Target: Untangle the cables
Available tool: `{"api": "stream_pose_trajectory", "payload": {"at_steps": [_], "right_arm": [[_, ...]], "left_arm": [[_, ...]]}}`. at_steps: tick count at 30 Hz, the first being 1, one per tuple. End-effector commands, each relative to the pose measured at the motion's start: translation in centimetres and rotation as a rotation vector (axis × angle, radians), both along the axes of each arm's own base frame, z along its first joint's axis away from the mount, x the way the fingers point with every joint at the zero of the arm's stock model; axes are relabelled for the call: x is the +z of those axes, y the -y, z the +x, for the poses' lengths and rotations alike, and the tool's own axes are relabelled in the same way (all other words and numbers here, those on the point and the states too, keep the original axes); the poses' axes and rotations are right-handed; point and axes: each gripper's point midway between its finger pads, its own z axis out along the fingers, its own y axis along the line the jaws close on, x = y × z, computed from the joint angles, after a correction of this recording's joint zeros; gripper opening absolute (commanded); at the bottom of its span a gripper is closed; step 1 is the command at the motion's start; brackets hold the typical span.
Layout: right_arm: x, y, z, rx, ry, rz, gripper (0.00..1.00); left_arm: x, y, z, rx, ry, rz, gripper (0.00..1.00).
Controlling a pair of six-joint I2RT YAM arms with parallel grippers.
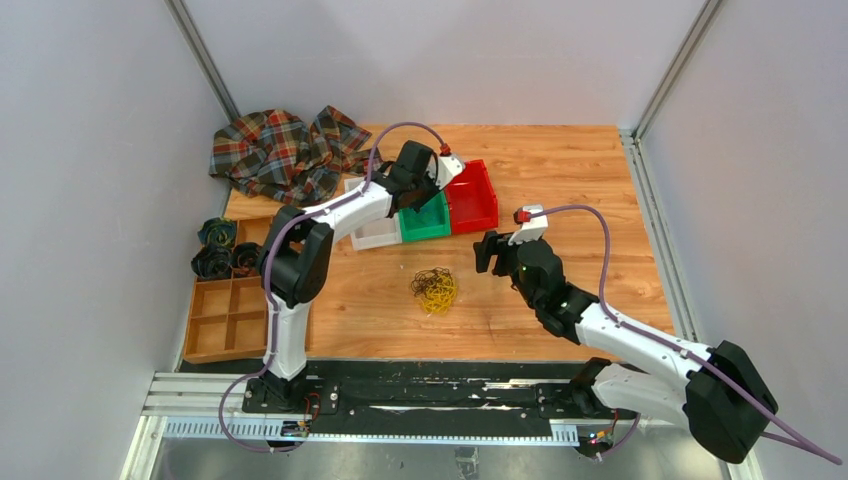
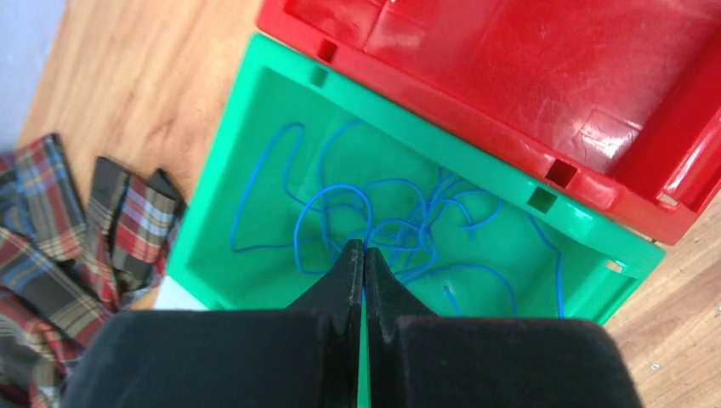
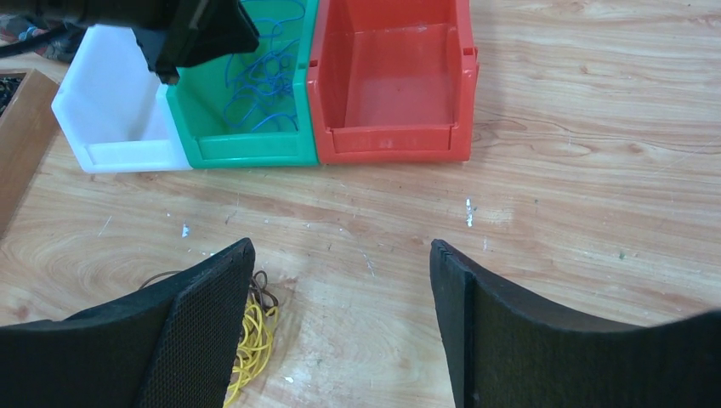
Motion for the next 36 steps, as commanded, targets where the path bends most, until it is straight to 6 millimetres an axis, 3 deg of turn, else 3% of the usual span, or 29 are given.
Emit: {"api": "stream_pose_trajectory", "payload": {"at_steps": [1, 5, 12, 19, 23, 26, 28, 32, 36], "right_arm": [[1.9, -0.4, 0.7, 0.006, 0.033, 0.041, 0.75], [2.3, -0.8, 0.7, 0.019, 0.038, 0.058, 0.74], [2.5, -0.8, 0.5, 0.031, 0.042, 0.061, 0.74], [3.0, -0.5, 0.1, 0.03, 0.053, 0.077, 0.74], [3.5, -0.3, -0.2, 0.034, 0.064, 0.08, 0.74], [3.6, -0.2, -0.3, 0.036, 0.065, 0.079, 0.74], [3.5, -0.2, -0.4, 0.039, 0.063, 0.081, 0.74], [3.2, -0.3, -0.6, 0.046, 0.056, 0.08, 0.75], [3.0, -0.4, -0.7, 0.059, 0.049, 0.079, 0.74]], "left_arm": [[-0.3, 0.7, 0.5, 0.011, 0.032, -0.048, 0.0], [-0.6, 0.3, 0.3, 0.014, 0.015, -0.024, 0.01], [2.8, 1.3, -1.5, -0.051, -0.064, -0.076, 0.39], [4.6, 1.3, -3.9, -0.08, -0.154, -0.103, 0.65], [6.8, 1.0, -4.7, -0.094, -0.152, -0.108, 0.79], [8.6, 1.2, -7.2, -0.166, -0.197, -0.141, 0.85], [9.4, 1.3, -10.2, -0.251, -0.254, -0.172, 0.88], [7.9, 0.0, -15.7, -0.358, -0.383, -0.165, 0.86], [5.0, -1.3, -20.3, -0.449, -0.483, -0.146, 0.82]]}}
